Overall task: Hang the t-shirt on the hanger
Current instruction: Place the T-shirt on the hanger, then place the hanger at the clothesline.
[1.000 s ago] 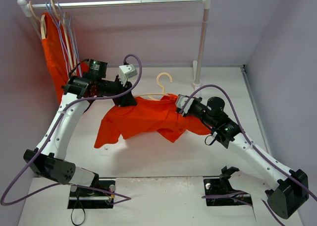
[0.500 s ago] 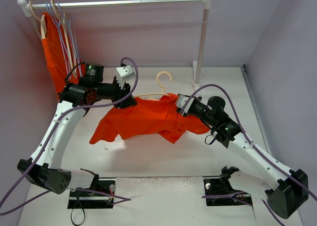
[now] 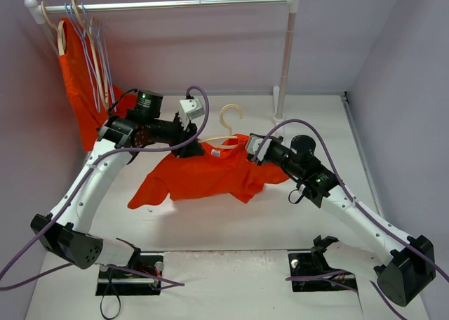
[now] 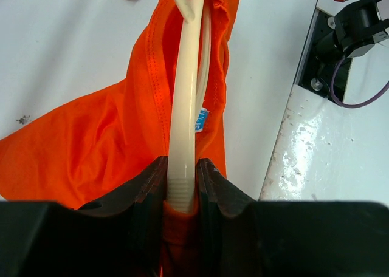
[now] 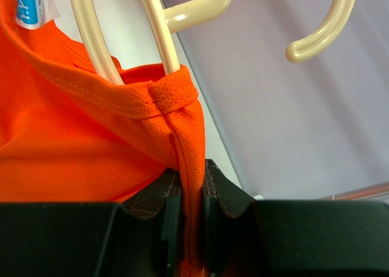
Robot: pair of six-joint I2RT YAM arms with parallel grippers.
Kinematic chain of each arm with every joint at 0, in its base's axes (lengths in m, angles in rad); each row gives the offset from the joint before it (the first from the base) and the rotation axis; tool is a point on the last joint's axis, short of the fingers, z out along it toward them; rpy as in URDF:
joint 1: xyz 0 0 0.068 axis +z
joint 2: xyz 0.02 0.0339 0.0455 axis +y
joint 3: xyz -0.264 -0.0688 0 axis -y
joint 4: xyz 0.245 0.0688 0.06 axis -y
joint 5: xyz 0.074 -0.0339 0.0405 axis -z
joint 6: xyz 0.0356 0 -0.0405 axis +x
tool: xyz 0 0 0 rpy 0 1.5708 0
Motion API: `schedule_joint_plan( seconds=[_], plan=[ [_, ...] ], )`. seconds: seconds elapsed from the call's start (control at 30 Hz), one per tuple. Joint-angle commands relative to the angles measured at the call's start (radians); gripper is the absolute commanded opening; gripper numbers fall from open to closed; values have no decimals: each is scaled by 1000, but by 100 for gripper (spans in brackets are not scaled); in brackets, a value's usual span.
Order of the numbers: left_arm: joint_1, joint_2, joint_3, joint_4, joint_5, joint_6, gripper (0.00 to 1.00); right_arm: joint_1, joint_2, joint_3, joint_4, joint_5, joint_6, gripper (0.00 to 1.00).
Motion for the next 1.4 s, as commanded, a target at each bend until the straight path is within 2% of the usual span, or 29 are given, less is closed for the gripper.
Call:
schedule_joint_plan(
  seconds=[0.0,0.13,0.17,0.2,0.23,0.37,0.53,0.57,0.8,0.83,0.93,1.07,1.13,1.17,1.2,1.23,1.33,1.37],
  plan=[
    [-24,0,53,27,33,-2,23,10,1,80,128,-12,3,0],
    [-38,8,59,15,-5,8,20,10,0,80,121,-12,4,0],
    [-41,7,59,13,-16,11,15,10,-2,80,117,-6,2,0],
    [-41,1,58,13,-27,12,2,10,-5,79,112,2,3,0],
    [-41,-4,56,13,-39,12,0,10,-8,77,108,20,3,1],
    [-41,-58,24,67,-134,0,0,7,-25,77,53,71,13,23],
    [-41,-182,-68,209,-240,-22,0,6,-54,82,2,112,23,41],
    [-41,-199,-77,239,-254,-23,0,6,-57,94,-15,123,28,47],
    [-41,-265,-97,286,-326,-34,0,4,-90,152,-90,146,57,66],
    [-41,-268,-103,306,-366,-37,0,4,-101,154,-81,148,65,71],
    [-41,-271,-85,332,-481,-41,0,4,-141,165,-60,186,89,77],
    [-41,-231,51,313,-662,-11,0,4,-190,183,-53,246,117,91],
    [-41,-184,194,258,-738,4,0,4,-209,180,-52,264,125,100],
    [-41,-143,250,231,-812,8,0,4,-222,177,-52,269,128,100],
    [-41,-119,363,201,-834,8,0,4,-230,175,-52,273,132,100],
    [-41,-99,413,143,-846,11,0,4,-241,165,-49,286,135,100],
    [-45,-41,501,63,-953,-6,0,4,-247,148,-44,312,142,100],
    [-53,-20,496,49,-1083,-15,0,4,-247,137,-44,322,143,100]
  ],
)
